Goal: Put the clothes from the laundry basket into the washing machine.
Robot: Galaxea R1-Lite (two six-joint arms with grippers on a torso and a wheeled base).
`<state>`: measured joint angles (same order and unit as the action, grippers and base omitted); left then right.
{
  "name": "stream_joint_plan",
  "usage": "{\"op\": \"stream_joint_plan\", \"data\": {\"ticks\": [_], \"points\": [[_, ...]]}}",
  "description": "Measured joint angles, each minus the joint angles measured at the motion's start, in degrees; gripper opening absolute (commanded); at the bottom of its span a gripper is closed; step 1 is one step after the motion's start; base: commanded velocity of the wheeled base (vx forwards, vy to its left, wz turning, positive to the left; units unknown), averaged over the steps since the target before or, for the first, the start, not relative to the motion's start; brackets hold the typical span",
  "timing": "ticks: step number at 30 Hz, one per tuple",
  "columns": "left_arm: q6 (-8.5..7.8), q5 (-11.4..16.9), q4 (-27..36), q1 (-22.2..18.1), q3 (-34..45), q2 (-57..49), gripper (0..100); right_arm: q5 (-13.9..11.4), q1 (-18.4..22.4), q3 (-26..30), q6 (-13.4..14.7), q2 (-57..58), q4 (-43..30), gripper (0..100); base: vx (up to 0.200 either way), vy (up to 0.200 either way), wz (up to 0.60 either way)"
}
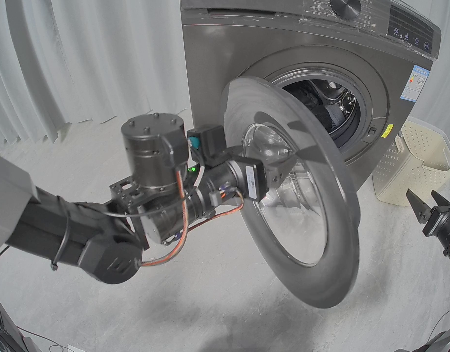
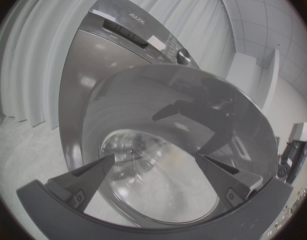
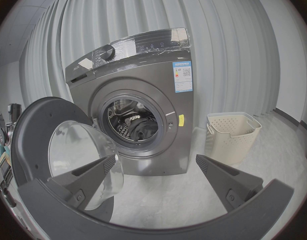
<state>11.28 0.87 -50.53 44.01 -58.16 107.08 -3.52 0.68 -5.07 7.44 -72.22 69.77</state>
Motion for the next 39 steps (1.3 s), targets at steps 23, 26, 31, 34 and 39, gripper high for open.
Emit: {"op": "stream_joint_plan", "data": {"ticks": [23, 26, 31, 34, 39], "points": [[4.27, -6.39, 5.46, -2.15, -3.38, 2.76, 100, -3.56, 2.04, 3.64, 0.22, 2.57, -0.05, 100, 0.000, 0.000, 0.00], [4.02, -6.28, 5.51, -2.12, 3.60, -1.79, 100, -6.19, 1.32, 3.93, 0.02, 3.17, -0.77, 100, 0.000, 0.000, 0.00], [3.12, -6.34, 5.97, -2.12, 15.88, -12.19, 100, -10.08, -0.05, 4.04, -0.22, 5.51, -4.18, 100, 0.000, 0.000, 0.00], [2.40, -6.85, 6.39, -2.23, 23.32, -18.80, 100, -11.36, -0.68, 3.39, -0.35, 7.28, -7.89, 100, 0.000, 0.000, 0.00], [1.17, -15.03, 6.24, -2.72, 33.30, -27.01, 100, -12.75, -1.34, 1.68, -0.49, 9.81, -12.48, 100, -0.040, 0.000, 0.00]]}}
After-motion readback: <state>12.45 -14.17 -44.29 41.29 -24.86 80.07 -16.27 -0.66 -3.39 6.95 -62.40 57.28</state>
